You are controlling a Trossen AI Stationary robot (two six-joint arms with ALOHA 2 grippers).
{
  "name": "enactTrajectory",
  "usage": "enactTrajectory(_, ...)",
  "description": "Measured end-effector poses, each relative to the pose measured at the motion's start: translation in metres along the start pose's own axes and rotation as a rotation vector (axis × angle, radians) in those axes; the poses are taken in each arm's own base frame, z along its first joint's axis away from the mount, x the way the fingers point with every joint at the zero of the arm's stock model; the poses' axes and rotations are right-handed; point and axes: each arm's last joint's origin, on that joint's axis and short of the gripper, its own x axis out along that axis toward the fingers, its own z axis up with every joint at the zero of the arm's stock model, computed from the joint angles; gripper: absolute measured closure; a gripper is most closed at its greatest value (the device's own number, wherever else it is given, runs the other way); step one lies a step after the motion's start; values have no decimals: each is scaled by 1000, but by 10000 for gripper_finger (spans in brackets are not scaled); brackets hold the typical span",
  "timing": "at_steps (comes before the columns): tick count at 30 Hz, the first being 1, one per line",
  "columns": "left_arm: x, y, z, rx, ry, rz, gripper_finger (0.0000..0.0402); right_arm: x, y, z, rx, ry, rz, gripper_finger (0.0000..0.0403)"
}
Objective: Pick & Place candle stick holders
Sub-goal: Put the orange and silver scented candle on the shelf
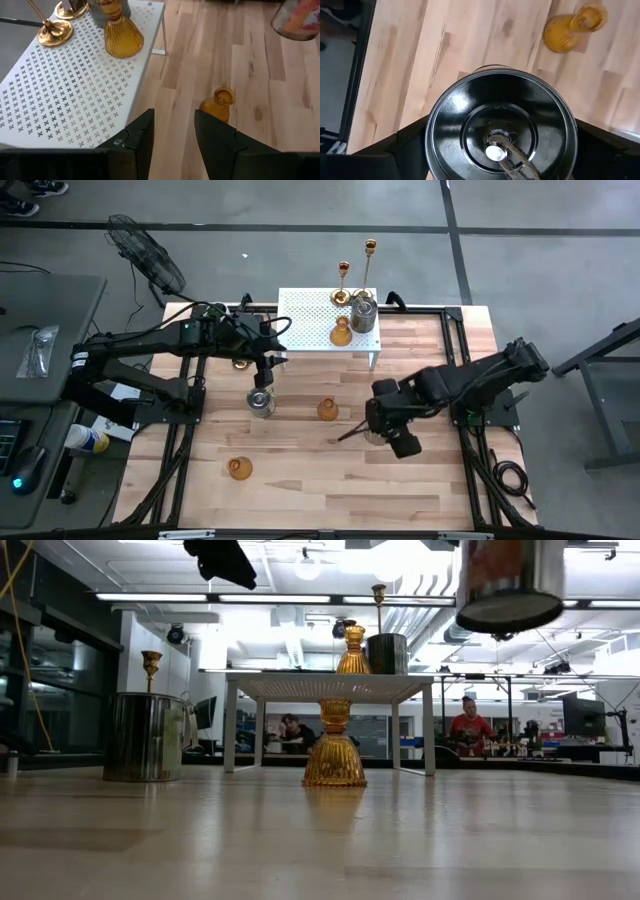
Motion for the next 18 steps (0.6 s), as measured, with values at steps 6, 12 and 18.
enactTrajectory(6,0,-2,7,-8,-74,-52,265,-15,-22,6,-10,-43,-48,54)
enactTrajectory(12,-2,-3,19,-14,-193,-90,265,-29,-49,10,65,-104,-89,54)
enactTrajectory(18,18,-6,31,-42,-269,-128,265,-43,-66,13,100,-159,-132,56)
